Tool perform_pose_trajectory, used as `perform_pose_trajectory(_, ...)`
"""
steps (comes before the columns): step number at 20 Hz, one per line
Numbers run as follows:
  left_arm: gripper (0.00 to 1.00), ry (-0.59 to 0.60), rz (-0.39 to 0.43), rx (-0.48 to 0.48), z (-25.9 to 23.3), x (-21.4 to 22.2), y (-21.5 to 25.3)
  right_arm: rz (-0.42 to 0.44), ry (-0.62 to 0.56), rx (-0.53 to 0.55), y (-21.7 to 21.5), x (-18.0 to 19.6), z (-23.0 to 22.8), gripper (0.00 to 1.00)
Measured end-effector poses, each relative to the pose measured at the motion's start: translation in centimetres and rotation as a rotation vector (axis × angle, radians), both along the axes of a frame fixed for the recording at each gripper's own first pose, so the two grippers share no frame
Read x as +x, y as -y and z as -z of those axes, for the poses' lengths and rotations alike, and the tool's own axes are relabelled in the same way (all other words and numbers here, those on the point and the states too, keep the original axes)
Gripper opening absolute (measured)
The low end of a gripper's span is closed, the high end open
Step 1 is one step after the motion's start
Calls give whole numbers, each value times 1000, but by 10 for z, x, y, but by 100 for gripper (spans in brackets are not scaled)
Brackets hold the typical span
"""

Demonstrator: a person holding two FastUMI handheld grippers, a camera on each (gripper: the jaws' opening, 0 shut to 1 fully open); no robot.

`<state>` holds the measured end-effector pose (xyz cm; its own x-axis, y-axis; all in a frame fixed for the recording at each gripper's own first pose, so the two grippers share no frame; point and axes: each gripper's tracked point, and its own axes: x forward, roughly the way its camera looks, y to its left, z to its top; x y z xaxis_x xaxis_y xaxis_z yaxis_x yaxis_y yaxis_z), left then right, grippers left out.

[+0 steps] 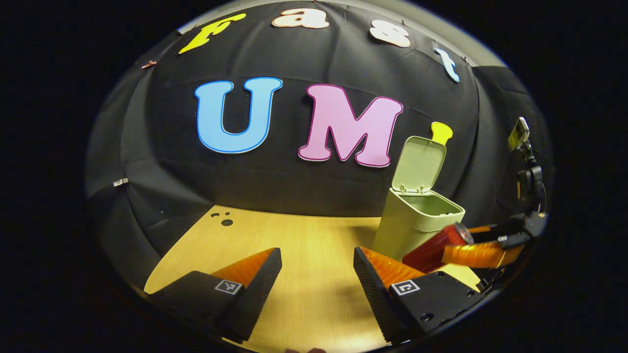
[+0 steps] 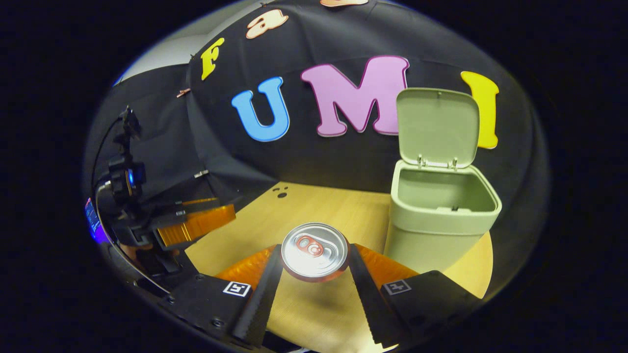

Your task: Press the lid of the desktop garbage bin to open it, pick up the crumpled paper on the desktop and throw it into the bin, then pick up the pop can on the desktop and drop it into the bin, and finally close the garbage bin lid.

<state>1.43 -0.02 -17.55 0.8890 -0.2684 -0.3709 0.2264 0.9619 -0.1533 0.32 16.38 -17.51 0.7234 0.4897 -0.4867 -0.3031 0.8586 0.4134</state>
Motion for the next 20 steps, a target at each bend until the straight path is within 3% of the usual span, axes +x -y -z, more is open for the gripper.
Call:
perform_pose_trajectory(5, 94, 10, 11, 0, -4, 0, 4, 105, 92, 14, 44, 44, -37, 82)
perform_pose_trajectory(11, 94, 7, 11, 3, -1, 0, 3, 214, 147, -63, 99, 92, -40, 82)
perform_pose_trajectory(20, 94, 4, 12, 10, 2, -5, 4, 279, -29, -189, 132, 130, 39, 82)
